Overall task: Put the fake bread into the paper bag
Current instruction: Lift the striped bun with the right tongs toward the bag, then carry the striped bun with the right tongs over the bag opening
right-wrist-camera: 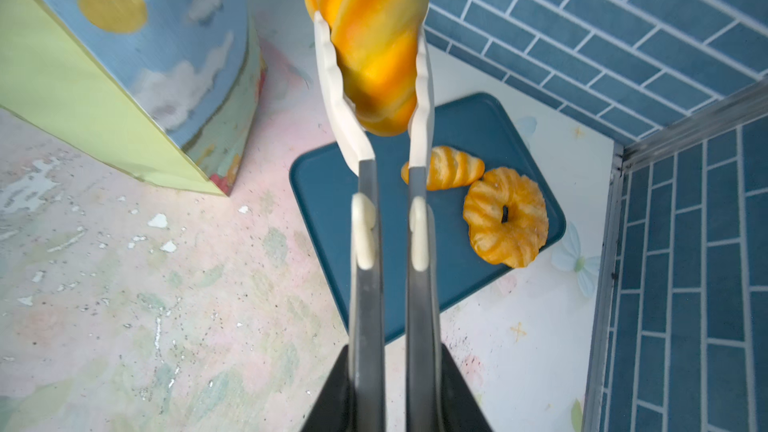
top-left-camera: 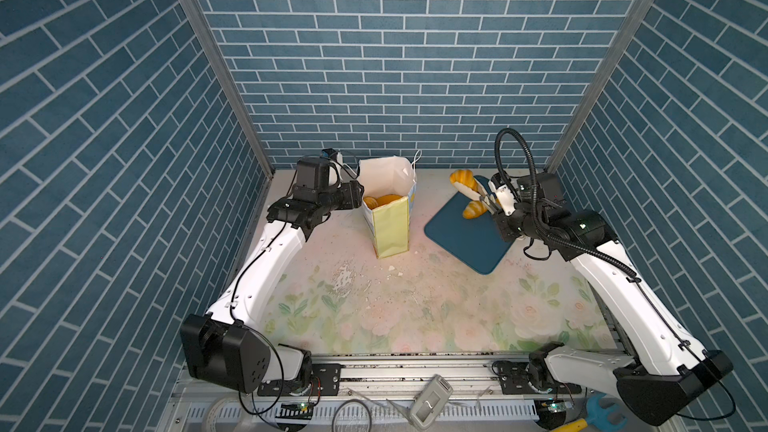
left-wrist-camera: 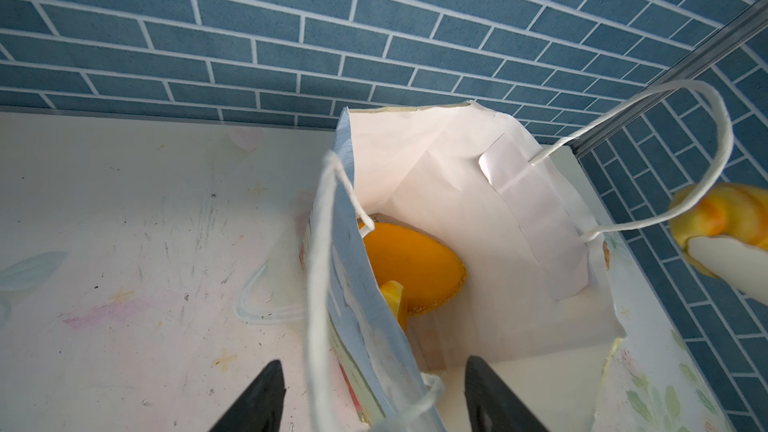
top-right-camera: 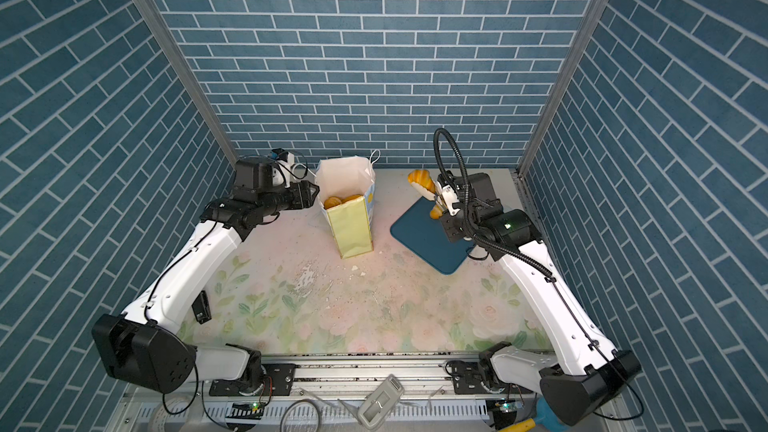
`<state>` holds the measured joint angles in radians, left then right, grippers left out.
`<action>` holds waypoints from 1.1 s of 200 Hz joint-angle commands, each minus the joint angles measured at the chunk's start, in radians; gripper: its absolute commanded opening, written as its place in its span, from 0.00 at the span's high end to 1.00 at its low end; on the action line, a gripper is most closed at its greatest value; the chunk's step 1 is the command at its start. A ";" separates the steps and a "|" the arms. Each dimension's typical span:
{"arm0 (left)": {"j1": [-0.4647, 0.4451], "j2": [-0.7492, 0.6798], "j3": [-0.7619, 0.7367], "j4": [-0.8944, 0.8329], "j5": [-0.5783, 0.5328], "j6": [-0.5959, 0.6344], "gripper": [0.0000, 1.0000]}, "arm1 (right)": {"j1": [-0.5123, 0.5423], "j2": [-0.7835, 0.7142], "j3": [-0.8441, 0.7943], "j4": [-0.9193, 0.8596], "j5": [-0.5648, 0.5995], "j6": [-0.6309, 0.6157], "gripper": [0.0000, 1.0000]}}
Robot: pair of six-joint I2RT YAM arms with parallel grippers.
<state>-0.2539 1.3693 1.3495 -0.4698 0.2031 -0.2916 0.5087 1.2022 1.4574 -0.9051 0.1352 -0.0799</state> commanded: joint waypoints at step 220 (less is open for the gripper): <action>-0.001 -0.099 -0.045 0.007 -0.049 -0.018 0.30 | 0.341 0.367 0.375 0.085 0.039 -0.230 0.71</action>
<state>-0.2539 1.2896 1.3243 -0.4580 0.1699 -0.3038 0.8520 1.5440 1.8069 -0.8593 0.1543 -0.2970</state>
